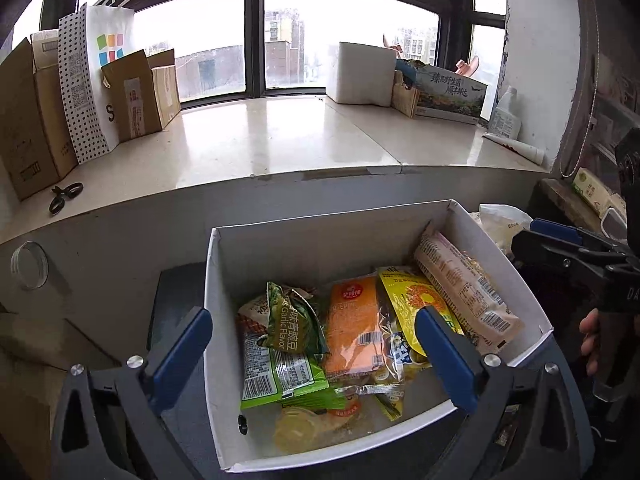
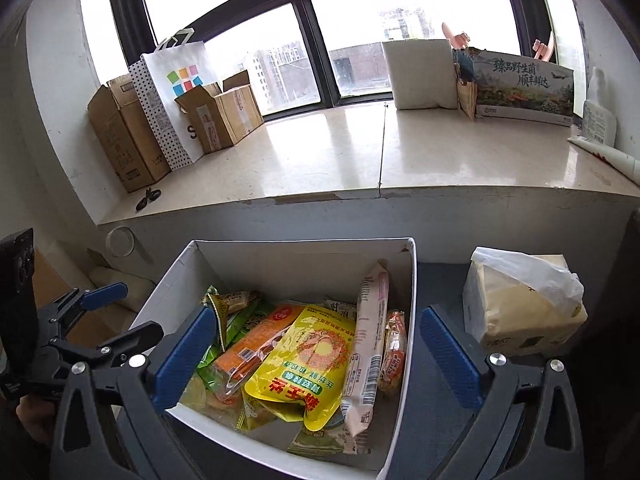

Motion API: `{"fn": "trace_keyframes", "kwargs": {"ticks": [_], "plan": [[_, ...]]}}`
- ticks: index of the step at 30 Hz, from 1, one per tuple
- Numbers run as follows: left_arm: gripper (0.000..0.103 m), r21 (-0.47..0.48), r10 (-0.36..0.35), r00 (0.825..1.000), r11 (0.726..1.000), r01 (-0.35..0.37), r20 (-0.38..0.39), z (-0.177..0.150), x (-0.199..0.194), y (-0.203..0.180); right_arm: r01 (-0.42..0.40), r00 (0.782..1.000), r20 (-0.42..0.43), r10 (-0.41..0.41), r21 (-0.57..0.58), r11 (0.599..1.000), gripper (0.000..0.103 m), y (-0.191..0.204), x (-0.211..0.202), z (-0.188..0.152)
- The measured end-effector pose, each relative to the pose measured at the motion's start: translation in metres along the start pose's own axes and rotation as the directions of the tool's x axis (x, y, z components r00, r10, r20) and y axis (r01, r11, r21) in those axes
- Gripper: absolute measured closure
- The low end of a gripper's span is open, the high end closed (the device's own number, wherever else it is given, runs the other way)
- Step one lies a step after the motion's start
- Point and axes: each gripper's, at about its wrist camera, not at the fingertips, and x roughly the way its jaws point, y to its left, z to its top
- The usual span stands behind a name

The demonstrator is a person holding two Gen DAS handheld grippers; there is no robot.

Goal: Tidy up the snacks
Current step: 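Drop the jelly cup and snack bar into the white box with both grippers, then grasp the round cartoon jelly cup with the right gripper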

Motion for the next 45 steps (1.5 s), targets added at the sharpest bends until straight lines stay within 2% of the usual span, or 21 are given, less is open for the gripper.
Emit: {"fn": "trace_keyframes", "kwargs": {"ticks": [3,7,12,16,21,23,25,28,30,32,33,34,35,37,38,42,45], "plan": [[0.0,0.002,-0.04,0.999,0.999,0.04,0.015,-0.01,-0.021,-0.009,-0.044,0.998,0.035,0.046,-0.04,0.998,0.0,0.009,-0.025,-0.009],[0.0,0.025,-0.04,0.997,0.999,0.038,0.063,-0.029,-0.061,-0.026,-0.045,0.997,0.064,0.051,-0.091,0.995,0.0,0.017,-0.066,-0.028],[0.0,-0.014,-0.094,0.989,0.995,0.096,0.115,-0.054,-0.108,-0.038,-0.083,0.99,0.104,0.09,-0.068,0.994,0.0,0.018,-0.12,-0.068],[0.0,0.01,-0.096,0.984,0.995,0.095,0.149,-0.08,-0.138,-0.053,-0.08,0.994,0.076,0.083,-0.032,0.996,0.0,0.013,-0.14,-0.112],[0.0,0.034,-0.107,0.984,0.994,0.103,0.144,-0.11,-0.156,-0.07,-0.039,0.999,-0.004,0.039,-0.019,0.999,0.0,0.008,-0.125,-0.154],[0.0,0.038,-0.101,0.985,0.995,0.097,0.138,-0.121,-0.161,-0.073,-0.025,0.997,-0.069,0.022,-0.033,0.999,0.0,0.005,-0.105,-0.16],[0.0,0.031,-0.096,0.986,0.995,0.092,0.138,-0.131,-0.164,-0.074,0.005,0.993,-0.12,-0.011,-0.052,0.999,0.0,0.002,-0.083,-0.162],[0.0,0.021,-0.071,0.991,0.997,0.069,0.116,-0.144,-0.164,-0.073,0.008,0.981,-0.194,-0.018,-0.049,0.999,0.0,-0.006,-0.045,-0.159],[0.0,0.004,-0.081,0.992,0.997,0.081,0.1,-0.152,-0.165,-0.069,0.021,0.972,-0.235,-0.032,-0.049,0.999,0.0,-0.01,-0.023,-0.156],[0.0,-0.017,-0.09,0.992,0.996,0.092,0.093,-0.161,-0.168,-0.064,0.076,0.961,-0.26,-0.096,-0.086,0.993,0.0,-0.012,-0.005,-0.154],[0.0,-0.023,-0.09,0.992,0.995,0.092,0.089,-0.165,-0.169,-0.062,0.086,0.955,-0.276,-0.106,-0.085,0.993,0.005,-0.014,0.002,-0.153],[0.0,-0.025,-0.086,0.992,0.996,0.089,0.087,-0.169,-0.171,-0.06,0.075,0.952,-0.29,-0.093,-0.073,0.995,0.016,-0.016,0.008,-0.152],[0.0,-0.03,-0.076,0.993,0.996,0.079,0.085,-0.173,-0.172,-0.057,0.066,0.951,-0.297,-0.083,-0.066,0.996,0.023,-0.018,0.012,-0.152],[0.0,-0.044,-0.064,0.995,0.997,0.068,0.077,-0.178,-0.173,-0.052,0.108,0.937,-0.324,-0.129,-0.082,0.991,0.052,-0.02,0.021,-0.153],[0.0,-0.053,-0.062,0.996,0.996,0.066,0.07,-0.18,-0.172,-0.049,0.126,0.929,-0.339,-0.148,-0.086,0.988,0.052,-0.02,0.026,-0.154],[0.0,-0.084,-0.057,0.996,0.995,0.062,0.064,-0.184,-0.17,-0.039,0.082,0.94,-0.328,-0.096,-0.056,0.995,0.052,-0.021,0.021,-0.153],[0.0,-0.089,-0.059,0.997,0.994,0.064,0.057,-0.183,-0.166,-0.037,0.078,0.947,-0.307,-0.096,-0.069,0.995,0.052,-0.017,0.012,-0.154]]}}
